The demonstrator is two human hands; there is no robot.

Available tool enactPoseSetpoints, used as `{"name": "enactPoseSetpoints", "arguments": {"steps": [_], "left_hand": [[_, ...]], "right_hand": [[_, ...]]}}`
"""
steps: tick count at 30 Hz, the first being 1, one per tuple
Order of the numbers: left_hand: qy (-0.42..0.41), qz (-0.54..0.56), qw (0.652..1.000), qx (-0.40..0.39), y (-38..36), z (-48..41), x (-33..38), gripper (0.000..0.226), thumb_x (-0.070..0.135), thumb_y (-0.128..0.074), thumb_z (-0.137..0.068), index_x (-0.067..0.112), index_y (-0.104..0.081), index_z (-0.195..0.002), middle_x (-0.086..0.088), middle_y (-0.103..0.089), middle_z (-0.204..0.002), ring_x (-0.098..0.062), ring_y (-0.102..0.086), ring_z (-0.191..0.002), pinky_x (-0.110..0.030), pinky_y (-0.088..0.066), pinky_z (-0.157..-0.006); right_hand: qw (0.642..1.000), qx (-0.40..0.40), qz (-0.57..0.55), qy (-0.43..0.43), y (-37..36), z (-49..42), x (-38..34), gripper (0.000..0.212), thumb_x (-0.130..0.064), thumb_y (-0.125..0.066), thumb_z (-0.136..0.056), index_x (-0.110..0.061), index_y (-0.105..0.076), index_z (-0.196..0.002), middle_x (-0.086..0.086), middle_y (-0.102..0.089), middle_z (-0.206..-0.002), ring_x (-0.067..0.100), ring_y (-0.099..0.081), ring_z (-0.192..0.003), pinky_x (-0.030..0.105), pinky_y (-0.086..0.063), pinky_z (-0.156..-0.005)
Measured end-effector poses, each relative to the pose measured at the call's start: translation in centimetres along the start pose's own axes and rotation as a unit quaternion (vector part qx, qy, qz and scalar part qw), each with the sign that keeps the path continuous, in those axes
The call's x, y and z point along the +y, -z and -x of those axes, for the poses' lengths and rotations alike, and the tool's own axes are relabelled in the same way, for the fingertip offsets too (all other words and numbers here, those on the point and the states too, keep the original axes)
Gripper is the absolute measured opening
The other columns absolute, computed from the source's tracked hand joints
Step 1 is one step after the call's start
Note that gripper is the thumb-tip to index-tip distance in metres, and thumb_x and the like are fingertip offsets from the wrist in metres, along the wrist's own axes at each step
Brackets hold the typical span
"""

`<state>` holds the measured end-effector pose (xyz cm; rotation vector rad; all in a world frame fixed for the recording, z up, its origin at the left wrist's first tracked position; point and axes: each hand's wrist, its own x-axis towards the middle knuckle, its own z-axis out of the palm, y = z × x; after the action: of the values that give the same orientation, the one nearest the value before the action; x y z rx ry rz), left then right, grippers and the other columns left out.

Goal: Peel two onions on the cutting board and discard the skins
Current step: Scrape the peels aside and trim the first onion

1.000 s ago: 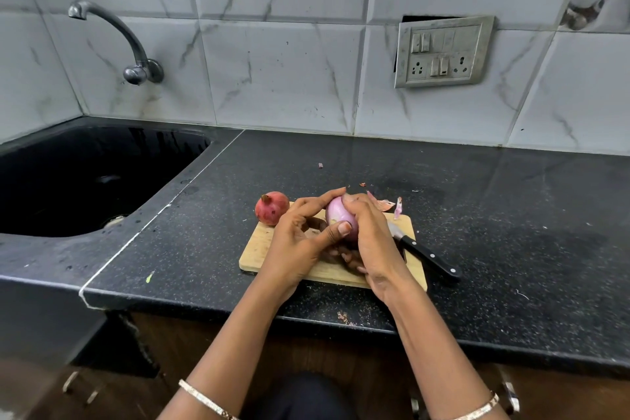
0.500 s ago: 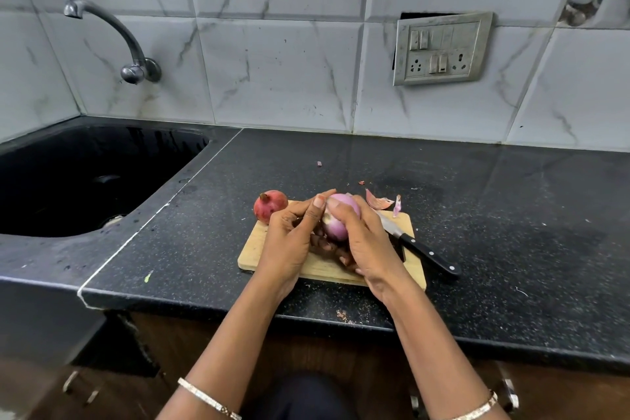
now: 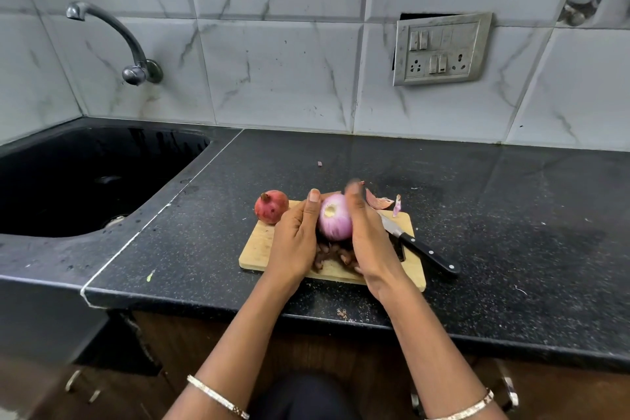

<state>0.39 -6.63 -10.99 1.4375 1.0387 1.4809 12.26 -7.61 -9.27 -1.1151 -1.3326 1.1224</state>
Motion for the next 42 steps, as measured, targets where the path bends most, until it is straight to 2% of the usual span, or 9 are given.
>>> {"name": "enactPoseSetpoints", "arguments": {"steps": [4, 8, 12, 14, 18, 22, 29, 35, 42], "left_hand": [[0.03, 0.031, 0.999, -0.004, 0.1, 0.0, 0.6, 0.045, 0.043, -0.038, -0.109, 0.018, -0.075, -0.118, -0.005, -0.077, -0.107, -0.015, -0.073, -0.086, -0.015, -0.049, -0.056], [0.05, 0.089, 0.994, -0.027, 0.2, -0.1, 1.4, 0.041, 0.035, -0.044, -0.109, 0.009, -0.075, -0.116, -0.011, -0.078, -0.102, -0.017, -0.075, -0.085, -0.019, -0.055, -0.065], [0.08, 0.078, 0.993, -0.029, 0.2, 0.0, 1.5, 0.041, 0.043, -0.045, -0.106, 0.017, -0.077, -0.109, -0.003, -0.065, -0.056, -0.01, -0.048, -0.036, -0.016, -0.033, -0.032], [0.07, 0.077, 0.994, -0.019, 0.1, -0.1, 1.5, 0.042, 0.046, -0.045, -0.106, 0.02, -0.078, -0.109, -0.007, -0.064, -0.058, -0.014, -0.049, -0.038, -0.02, -0.038, -0.035], [0.047, 0.088, 0.995, -0.016, 0.0, -0.2, 1.2, 0.04, 0.044, -0.047, -0.107, 0.02, -0.078, -0.112, -0.022, -0.075, -0.1, -0.034, -0.07, -0.093, -0.06, -0.052, -0.092], [0.046, 0.066, 0.997, -0.016, 0.0, -0.3, 0.7, 0.037, 0.049, -0.049, -0.105, 0.027, -0.079, -0.109, -0.023, -0.075, -0.099, -0.038, -0.061, -0.087, -0.077, -0.044, -0.084], [0.045, 0.046, 0.998, 0.001, 0.0, -0.6, 0.2, 0.039, 0.045, -0.046, -0.106, 0.023, -0.078, -0.112, -0.016, -0.065, -0.067, -0.015, -0.043, -0.039, -0.018, -0.031, -0.032], [0.028, 0.072, 0.997, 0.025, 0.1, -0.3, 0.2, 0.029, 0.025, -0.05, -0.108, 0.014, -0.076, -0.112, -0.004, -0.078, -0.106, -0.021, -0.073, -0.105, -0.04, -0.056, -0.096], [0.039, 0.054, 0.994, 0.091, 0.1, -0.4, -0.9, 0.025, 0.012, -0.05, -0.106, 0.023, -0.073, -0.112, -0.014, -0.075, -0.099, -0.043, -0.07, -0.097, -0.06, -0.057, -0.086]], "right_hand": [[0.999, -0.046, -0.015, 0.001, 0.4, 0.6, 0.0, 0.06, -0.038, -0.09, -0.074, -0.023, -0.055, -0.122, 0.005, -0.071, -0.111, 0.004, -0.07, -0.085, 0.018, -0.053, -0.07], [0.996, -0.066, -0.053, -0.027, 0.7, 1.0, -0.4, 0.056, -0.01, -0.081, -0.084, -0.023, -0.048, -0.127, 0.003, -0.065, -0.095, 0.001, -0.057, -0.058, 0.013, -0.043, -0.049], [0.994, -0.082, -0.022, -0.062, 1.3, 1.1, -0.5, 0.061, 0.011, -0.059, -0.083, -0.027, -0.044, -0.129, 0.011, -0.059, -0.083, 0.007, -0.049, -0.05, 0.014, -0.034, -0.04], [0.994, -0.085, -0.033, -0.057, 1.2, 1.3, -0.6, 0.058, 0.003, -0.062, -0.081, -0.026, -0.045, -0.128, 0.011, -0.059, -0.083, 0.008, -0.049, -0.05, 0.014, -0.034, -0.04], [0.995, -0.064, -0.06, -0.049, 0.7, 1.2, -0.6, 0.048, -0.027, -0.08, -0.083, -0.027, -0.054, -0.123, 0.001, -0.061, -0.078, 0.009, -0.043, -0.049, 0.017, -0.034, -0.041], [0.994, -0.065, -0.057, -0.061, 0.9, 0.9, -0.5, 0.042, -0.021, -0.073, -0.09, -0.028, -0.049, -0.125, 0.002, -0.059, -0.07, 0.01, -0.043, -0.047, 0.018, -0.032, -0.04], [0.989, -0.097, -0.089, -0.063, 1.3, 0.9, -0.5, 0.051, 0.004, -0.054, -0.087, -0.024, -0.043, -0.127, 0.014, -0.06, -0.085, 0.015, -0.044, -0.05, 0.019, -0.029, -0.036], [0.994, -0.085, -0.066, -0.022, 0.7, 0.9, -0.2, 0.033, -0.044, -0.068, -0.083, -0.036, -0.06, -0.114, 0.011, -0.068, -0.085, 0.021, -0.052, -0.053, 0.023, -0.035, -0.039], [0.995, -0.023, 0.043, 0.093, 0.7, 1.0, 0.5, 0.052, -0.01, -0.074, -0.082, -0.04, -0.056, -0.121, -0.018, -0.059, -0.111, 0.011, -0.067, -0.095, 0.043, -0.062, -0.076]]}}
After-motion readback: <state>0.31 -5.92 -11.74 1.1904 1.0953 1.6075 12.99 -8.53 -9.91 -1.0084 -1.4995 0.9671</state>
